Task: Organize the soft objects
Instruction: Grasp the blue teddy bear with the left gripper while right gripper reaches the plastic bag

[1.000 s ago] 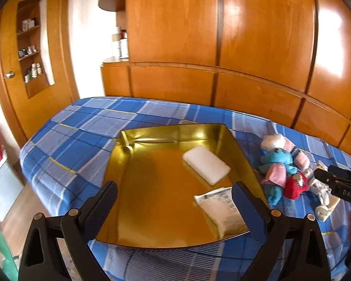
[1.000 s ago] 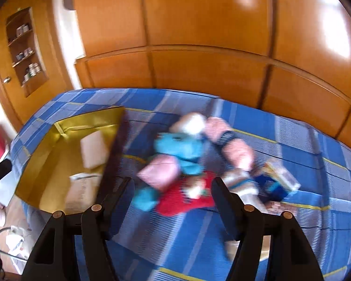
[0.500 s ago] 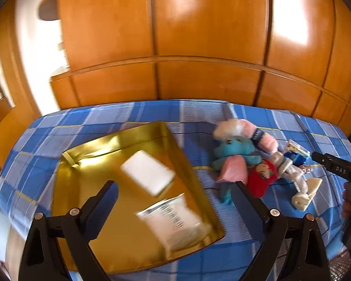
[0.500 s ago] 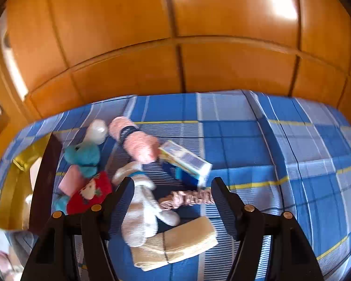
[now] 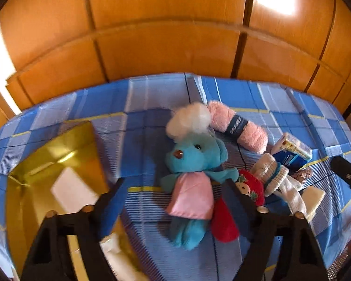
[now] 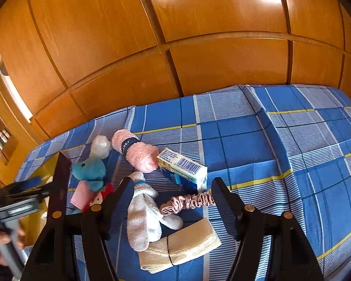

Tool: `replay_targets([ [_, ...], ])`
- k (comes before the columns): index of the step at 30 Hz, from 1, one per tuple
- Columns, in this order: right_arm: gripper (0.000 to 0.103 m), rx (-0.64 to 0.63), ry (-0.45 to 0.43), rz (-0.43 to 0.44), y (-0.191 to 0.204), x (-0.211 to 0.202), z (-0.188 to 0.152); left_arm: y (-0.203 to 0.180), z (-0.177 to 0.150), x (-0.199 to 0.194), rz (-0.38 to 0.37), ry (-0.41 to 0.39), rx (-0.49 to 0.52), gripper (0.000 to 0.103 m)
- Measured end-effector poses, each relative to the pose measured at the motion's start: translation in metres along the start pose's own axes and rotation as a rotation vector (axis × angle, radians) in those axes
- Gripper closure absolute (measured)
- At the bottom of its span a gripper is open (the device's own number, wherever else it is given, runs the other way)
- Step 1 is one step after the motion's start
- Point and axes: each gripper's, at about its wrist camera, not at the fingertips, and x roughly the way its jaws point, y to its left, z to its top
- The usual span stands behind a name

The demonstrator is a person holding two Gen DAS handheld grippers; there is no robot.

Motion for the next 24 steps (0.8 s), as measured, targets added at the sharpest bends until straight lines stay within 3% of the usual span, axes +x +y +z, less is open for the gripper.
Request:
replay_targets([
  [8, 0.033, 0.01, -0.015, 0.023, 0.003, -0.004, 0.003, -0.02, 0.002, 0.054, 0.002, 0.111, 0.021, 0.03],
  [9, 0.033, 0.009, -0.014, 0.026, 0.004, -0.004, 0.003, -0.022, 0.003, 0.059, 0.0, 0.121, 0.024, 0.04],
  [10, 0.033, 0.007, -0.013, 0.028, 0.004, -0.003, 0.003, -0.023, 0.003, 0.065, 0.001, 0.134, 0.028, 0.065],
  [13, 0.033, -0.001, -0.009, 0.029, 0.006, -0.003, 0.003, -0.031, -0.003, 0.076, -0.015, 0.169, 0.057, 0.073],
  [24, 0.033, -0.012, 0.013, 0.017, 0.007, 0.003, 0.0, 0.001, -0.021, 0.001, -0.157, 0.008, -0.036, 0.073],
])
